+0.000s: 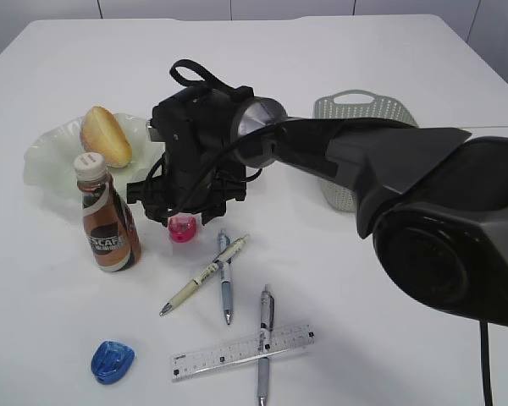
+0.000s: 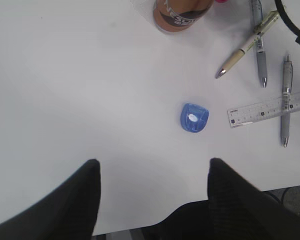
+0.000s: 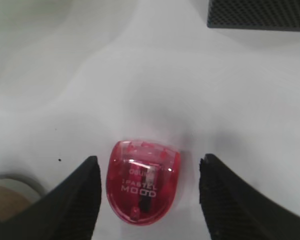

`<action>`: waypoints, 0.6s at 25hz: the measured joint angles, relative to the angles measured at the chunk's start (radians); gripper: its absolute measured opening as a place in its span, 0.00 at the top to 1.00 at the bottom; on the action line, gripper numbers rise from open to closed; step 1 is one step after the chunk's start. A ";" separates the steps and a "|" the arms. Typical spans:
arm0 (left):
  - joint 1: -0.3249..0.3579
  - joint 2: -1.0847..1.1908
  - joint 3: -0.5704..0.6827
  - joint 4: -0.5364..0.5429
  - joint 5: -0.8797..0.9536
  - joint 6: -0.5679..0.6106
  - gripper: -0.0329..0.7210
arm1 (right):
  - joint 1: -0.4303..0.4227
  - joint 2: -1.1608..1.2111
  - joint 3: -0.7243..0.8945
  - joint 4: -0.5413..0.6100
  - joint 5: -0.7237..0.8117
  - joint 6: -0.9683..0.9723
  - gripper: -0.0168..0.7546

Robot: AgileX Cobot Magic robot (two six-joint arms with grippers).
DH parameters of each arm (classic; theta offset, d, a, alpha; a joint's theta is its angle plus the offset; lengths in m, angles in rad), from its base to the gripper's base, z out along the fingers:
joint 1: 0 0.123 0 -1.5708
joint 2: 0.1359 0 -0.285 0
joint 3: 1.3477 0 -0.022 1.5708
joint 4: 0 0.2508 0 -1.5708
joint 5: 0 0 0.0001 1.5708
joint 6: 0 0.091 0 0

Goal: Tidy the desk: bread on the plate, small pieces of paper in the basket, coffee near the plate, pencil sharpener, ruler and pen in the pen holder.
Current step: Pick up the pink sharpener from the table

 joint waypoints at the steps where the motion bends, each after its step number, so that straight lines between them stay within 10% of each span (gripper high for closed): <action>1: 0.000 0.000 0.000 0.000 0.000 0.000 0.30 | 0.000 0.000 0.000 0.000 0.000 0.000 0.38; 15: 0.000 0.000 0.000 0.000 -0.001 0.000 0.31 | 0.000 0.016 0.000 0.016 -0.006 0.000 0.39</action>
